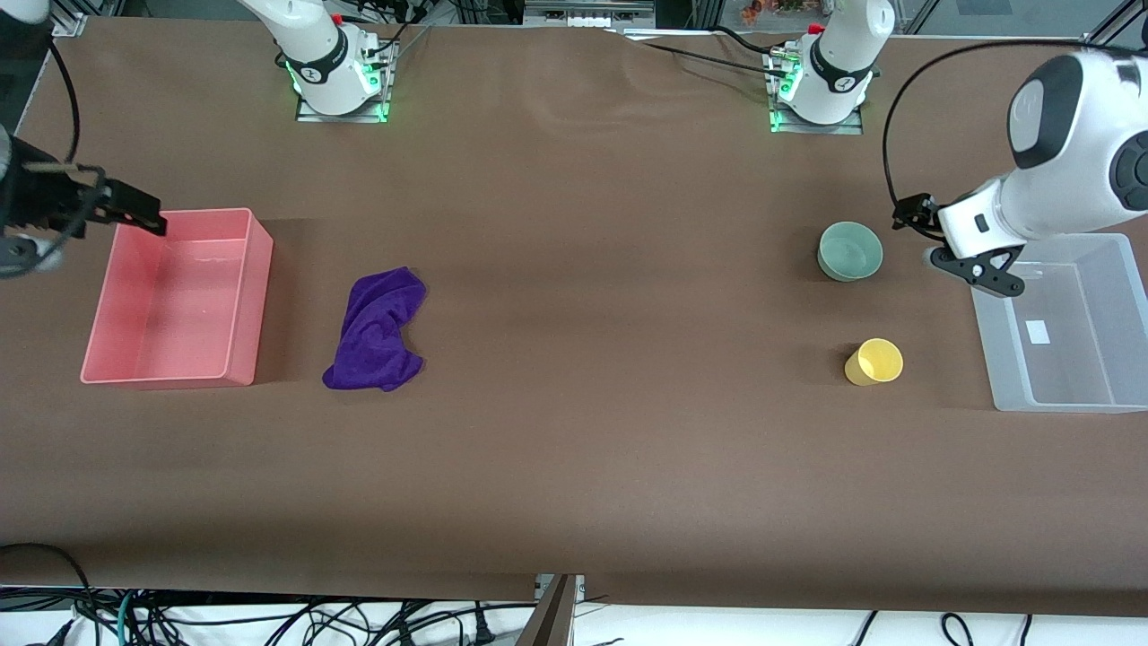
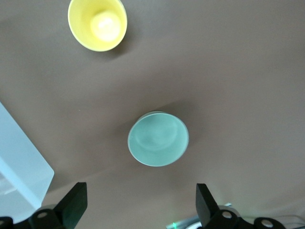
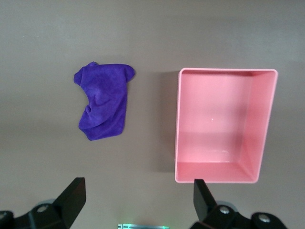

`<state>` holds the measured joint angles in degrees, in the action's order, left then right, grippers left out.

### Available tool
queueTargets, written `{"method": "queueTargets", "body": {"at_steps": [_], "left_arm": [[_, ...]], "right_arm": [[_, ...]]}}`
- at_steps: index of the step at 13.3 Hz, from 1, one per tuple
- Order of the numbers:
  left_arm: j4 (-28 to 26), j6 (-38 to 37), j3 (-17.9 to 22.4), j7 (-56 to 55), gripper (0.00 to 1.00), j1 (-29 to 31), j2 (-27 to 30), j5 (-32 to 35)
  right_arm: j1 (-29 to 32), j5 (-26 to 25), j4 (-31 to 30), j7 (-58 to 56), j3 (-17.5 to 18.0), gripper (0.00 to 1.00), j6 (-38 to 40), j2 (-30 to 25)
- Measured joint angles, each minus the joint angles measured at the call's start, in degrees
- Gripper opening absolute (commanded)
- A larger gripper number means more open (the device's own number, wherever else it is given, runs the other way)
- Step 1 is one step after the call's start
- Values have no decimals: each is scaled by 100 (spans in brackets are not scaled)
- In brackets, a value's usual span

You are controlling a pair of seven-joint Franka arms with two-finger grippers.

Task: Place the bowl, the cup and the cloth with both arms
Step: 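Grasp the green bowl with the left gripper while the right gripper reaches the cloth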

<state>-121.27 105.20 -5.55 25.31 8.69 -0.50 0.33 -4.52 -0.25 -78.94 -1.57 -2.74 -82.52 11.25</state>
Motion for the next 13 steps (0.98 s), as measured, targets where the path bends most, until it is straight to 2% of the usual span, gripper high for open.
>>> {"method": "queueTargets", "body": {"at_steps": [4,6,7,8,9,10,11,13], "left_arm": [[-1421,2091,-5,321,100,187,-53,94],[-2018,3139,-5,326,100,207,-213,185],[-2219,3555,-5,376,96,224,-362,192],[-2357,3944,-5,491,74,247,-551,192],[-2444,4256,-5,613,36,290,-769,192],[-2474,4445,-5,747,6,352,-977,192],[-2472,4536,-5,875,0,405,-1127,192],[-2461,4584,-5,1011,0,450,-1239,192]], "right_arm": [[-306,6,-186,0,113,100,-683,760],[-374,7,-728,3,246,100,-1350,998],[-378,7,-1086,3,300,100,-1836,1077],[-379,8,-1460,5,345,100,-2356,1151],[-379,9,-1812,6,387,100,-2834,1241],[-381,9,-2099,7,446,100,-3205,1347],[-398,10,-2303,8,505,100,-3495,1460],[-492,10,-2577,21,556,100,-3961,1646]]}}
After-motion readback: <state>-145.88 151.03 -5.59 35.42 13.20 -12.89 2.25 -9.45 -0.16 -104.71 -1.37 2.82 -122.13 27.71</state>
